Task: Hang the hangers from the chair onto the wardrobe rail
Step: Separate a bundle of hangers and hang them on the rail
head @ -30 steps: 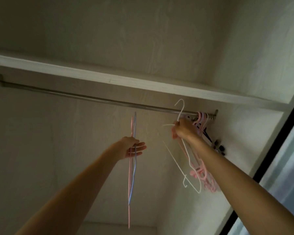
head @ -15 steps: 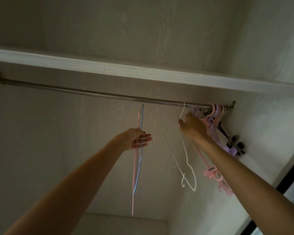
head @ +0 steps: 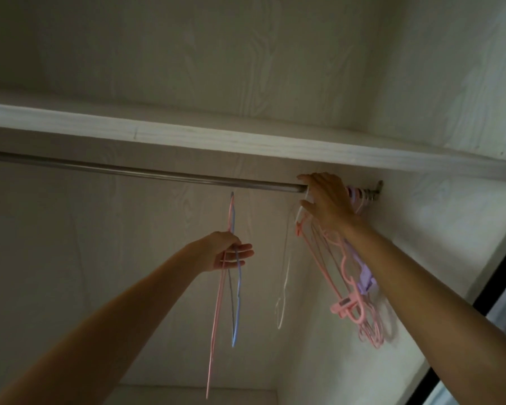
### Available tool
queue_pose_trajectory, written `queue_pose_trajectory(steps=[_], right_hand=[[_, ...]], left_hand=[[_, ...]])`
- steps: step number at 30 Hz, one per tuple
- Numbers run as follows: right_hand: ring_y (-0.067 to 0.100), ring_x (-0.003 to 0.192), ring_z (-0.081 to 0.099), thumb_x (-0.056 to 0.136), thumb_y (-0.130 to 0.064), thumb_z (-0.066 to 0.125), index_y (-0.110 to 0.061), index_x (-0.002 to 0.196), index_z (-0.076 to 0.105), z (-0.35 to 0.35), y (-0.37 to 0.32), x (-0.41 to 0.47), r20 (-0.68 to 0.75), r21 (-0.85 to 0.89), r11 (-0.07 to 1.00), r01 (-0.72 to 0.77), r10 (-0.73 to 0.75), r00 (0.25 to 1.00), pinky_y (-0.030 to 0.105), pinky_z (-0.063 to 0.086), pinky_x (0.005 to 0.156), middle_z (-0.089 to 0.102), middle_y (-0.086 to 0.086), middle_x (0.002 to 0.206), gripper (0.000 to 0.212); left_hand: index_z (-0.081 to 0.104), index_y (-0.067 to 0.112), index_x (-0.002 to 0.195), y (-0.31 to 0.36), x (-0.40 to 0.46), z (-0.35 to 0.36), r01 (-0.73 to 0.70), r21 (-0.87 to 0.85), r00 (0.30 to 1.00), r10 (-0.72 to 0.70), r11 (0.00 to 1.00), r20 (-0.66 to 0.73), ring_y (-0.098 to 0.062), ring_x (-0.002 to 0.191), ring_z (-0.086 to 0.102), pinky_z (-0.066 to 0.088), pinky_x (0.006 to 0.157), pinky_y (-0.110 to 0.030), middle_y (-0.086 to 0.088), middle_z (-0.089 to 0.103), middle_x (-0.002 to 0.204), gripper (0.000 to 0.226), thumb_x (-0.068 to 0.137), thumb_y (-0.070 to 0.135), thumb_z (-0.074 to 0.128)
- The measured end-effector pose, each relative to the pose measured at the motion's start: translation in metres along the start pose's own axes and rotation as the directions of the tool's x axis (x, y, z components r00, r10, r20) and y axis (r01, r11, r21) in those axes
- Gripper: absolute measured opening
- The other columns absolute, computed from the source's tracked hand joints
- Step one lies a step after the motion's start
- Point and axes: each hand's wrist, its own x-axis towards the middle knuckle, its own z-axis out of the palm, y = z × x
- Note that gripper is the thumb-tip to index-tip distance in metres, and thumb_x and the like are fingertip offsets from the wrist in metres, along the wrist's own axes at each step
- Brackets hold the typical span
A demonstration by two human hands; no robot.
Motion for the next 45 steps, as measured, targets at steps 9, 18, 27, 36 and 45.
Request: queue_pose_trajectory(steps=[9,18,27,36,45], right_hand=[[0.029,0.124,0.046,0.086,-0.026,0.062,-0.018,0.136,0.045,-0.012,0.057,-0.019,0.056,-0.128,0.981,-0.147,0.155,0.986,0.039,0.027,0.107,0.055,0.012,0.130,0.053],[0.027,0.094,0.062,0.092,-0.028,0.054,-0.010,0.108,0.062,-0.021,-0.010,-0.047,0.089,0.291,0.937,-0.191,0.172,0.981,0.035,0.048,0.082,0.067,0.010,0.102,0.026],[0.012,0.067,0.061,0.095,-0.038,0.043,-0.012,0.110,0.063,-0.003,-0.123,-0.096,0.828,0.492,0.469,-0.733,0.009,0.561,0.021,0.042,0.058,0.067,0.001,0.089,0.035],[0.006,0.060,0.058,0.096,-0.010,0.047,-0.017,0.085,0.054,-0.023,-0.101,-0.128,0.783,0.578,0.282,-0.766,0.071,0.617,0.014,0.044,0.049,0.063,-0.001,0.080,0.015],[0.007,0.050,0.058,0.093,-0.001,0.047,-0.006,0.102,0.057,-0.064,-0.052,-0.099,0.727,0.626,0.183,-0.758,0.216,0.652,0.016,0.048,0.046,0.064,0.002,0.068,0.014]], left_hand=[[0.050,0.005,0.091,-0.004,0.010,0.005,0.031,0.005,0.999,-0.031,1.000,0.044,-0.014,0.057,0.071,0.059,0.053,-0.027,-0.005,0.073,0.064,0.007,0.094,0.003,0.044],[0.048,0.015,0.096,-0.020,-0.003,0.007,0.010,0.091,0.993,-0.020,0.996,0.113,-0.014,0.092,0.059,0.045,0.079,-0.027,0.008,0.074,0.078,0.005,0.095,0.011,0.046],[0.056,0.015,0.058,-0.042,-0.022,0.024,-0.016,0.046,0.996,0.012,0.999,0.085,-0.012,0.062,0.053,0.039,0.066,-0.024,0.002,0.053,0.059,0.036,0.093,0.014,0.048],[0.055,0.014,0.084,-0.029,-0.038,0.018,-0.008,-0.018,0.998,0.009,1.000,0.066,-0.013,0.075,0.055,0.044,0.072,-0.031,0.001,0.062,0.078,0.022,0.098,0.020,0.039],[0.038,0.013,0.067,-0.003,-0.035,0.012,-0.102,-0.015,0.979,0.097,0.995,-0.179,-0.005,0.034,0.033,0.038,0.050,-0.020,-0.001,0.035,0.062,0.030,0.096,0.008,0.040]])
